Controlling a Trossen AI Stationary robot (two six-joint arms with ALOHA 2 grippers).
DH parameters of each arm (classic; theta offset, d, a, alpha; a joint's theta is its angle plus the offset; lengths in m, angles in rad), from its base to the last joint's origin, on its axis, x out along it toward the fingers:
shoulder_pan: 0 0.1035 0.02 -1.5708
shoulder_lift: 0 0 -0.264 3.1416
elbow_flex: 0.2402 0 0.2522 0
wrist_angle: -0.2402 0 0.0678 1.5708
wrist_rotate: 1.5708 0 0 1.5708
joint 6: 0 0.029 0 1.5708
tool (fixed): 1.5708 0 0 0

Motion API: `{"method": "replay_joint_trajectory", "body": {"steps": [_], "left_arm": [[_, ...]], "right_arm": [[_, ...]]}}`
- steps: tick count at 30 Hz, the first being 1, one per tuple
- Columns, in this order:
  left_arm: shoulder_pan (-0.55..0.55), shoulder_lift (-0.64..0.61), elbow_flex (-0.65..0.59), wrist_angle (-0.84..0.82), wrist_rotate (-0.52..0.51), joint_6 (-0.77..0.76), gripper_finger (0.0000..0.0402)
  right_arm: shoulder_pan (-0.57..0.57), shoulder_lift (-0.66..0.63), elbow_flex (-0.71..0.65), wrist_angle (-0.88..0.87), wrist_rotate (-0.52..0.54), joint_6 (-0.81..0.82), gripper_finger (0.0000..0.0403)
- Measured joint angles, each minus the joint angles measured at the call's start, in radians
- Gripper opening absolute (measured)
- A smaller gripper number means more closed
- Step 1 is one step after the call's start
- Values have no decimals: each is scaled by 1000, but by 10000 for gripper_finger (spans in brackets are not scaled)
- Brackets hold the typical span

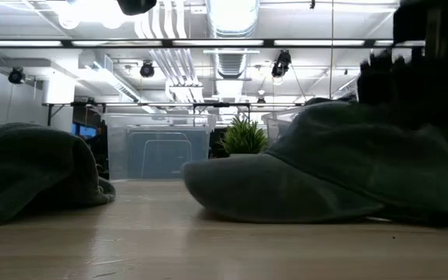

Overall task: Pick and place caps into container
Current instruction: Put the right black cap into the left transparent container

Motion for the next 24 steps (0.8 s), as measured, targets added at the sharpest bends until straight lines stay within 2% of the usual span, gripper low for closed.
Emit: {"method": "replay_joint_trajectory", "body": {"steps": [4, 13, 16, 24], "left_arm": [[0, 0, -1, -7, 0, 0, 0], [5, 0, -17, -17, -20, 17, 0], [5, 0, -17, -17, -35, 18, 1], [9, 0, -18, -17, -36, 48, 1]], "right_arm": [[0, -44, 93, -108, -11, -72, 10], [-1, -150, 397, -715, -89, -340, 9], [-2, -158, 487, -859, -132, -397, 8], [-29, -142, 701, -1075, -136, -508, 8]]}}
